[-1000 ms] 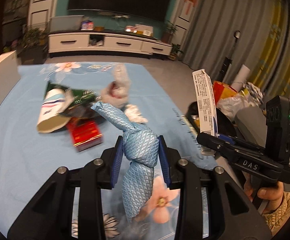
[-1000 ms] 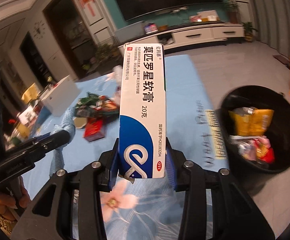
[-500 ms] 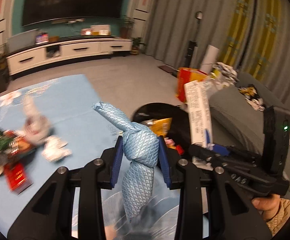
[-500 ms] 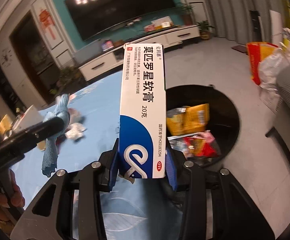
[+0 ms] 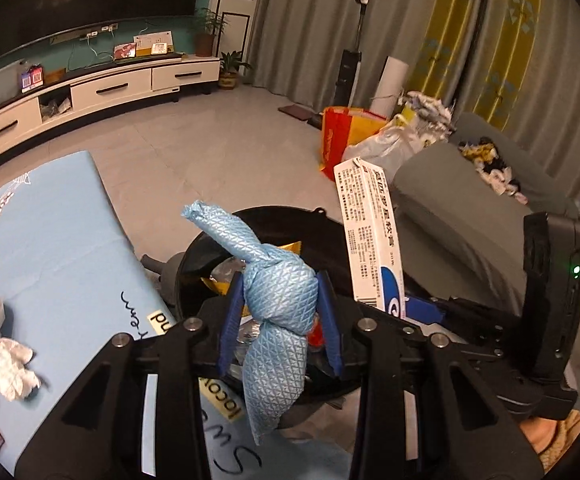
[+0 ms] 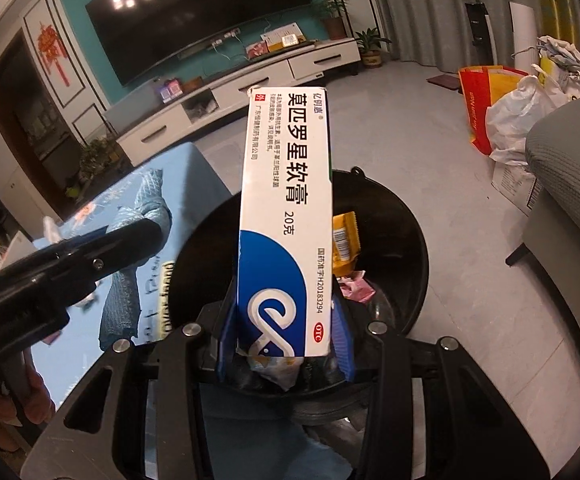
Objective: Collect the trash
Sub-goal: 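Carry both items over the black bucket and open both tools to drop them, then move both tools back over the table toward the remaining trash, then grasp the green wrapper with the left tool while the right tool grasps the white tissue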
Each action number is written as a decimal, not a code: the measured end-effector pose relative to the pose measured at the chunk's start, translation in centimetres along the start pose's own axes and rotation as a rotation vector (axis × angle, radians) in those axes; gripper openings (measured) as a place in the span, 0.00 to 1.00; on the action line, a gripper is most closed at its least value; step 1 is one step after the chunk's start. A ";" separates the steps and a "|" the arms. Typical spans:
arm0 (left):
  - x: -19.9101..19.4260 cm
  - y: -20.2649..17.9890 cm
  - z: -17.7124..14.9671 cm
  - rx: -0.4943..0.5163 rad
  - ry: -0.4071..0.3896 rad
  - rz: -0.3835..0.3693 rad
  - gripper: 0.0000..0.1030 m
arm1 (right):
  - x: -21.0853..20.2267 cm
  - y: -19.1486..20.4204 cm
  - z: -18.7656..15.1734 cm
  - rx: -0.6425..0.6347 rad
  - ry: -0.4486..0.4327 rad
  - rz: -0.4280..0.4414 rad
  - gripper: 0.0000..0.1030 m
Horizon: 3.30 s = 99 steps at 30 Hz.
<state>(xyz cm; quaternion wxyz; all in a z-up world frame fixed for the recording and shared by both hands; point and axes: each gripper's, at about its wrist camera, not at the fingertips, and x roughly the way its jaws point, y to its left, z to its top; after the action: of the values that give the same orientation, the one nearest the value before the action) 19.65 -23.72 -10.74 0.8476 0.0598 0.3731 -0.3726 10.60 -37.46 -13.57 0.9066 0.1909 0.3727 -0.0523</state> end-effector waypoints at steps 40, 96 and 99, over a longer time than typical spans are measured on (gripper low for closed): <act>-17.3 -1.1 -2.4 -0.036 -0.206 0.349 0.97 | -11.9 7.5 -2.2 -0.113 -0.107 -0.082 0.97; -20.9 23.8 -11.6 -0.330 -0.193 0.331 0.97 | 7.4 24.9 -4.5 -0.386 0.209 0.207 0.97; -19.2 24.7 -10.2 -0.306 -0.172 0.318 0.97 | 9.4 25.8 -3.7 -0.409 0.203 0.201 0.92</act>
<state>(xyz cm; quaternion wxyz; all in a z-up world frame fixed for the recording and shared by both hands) 21.88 9.10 -9.44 0.9234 -0.0434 0.3377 -0.1772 21.04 -11.84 -14.54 0.8849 0.0441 0.4439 0.1341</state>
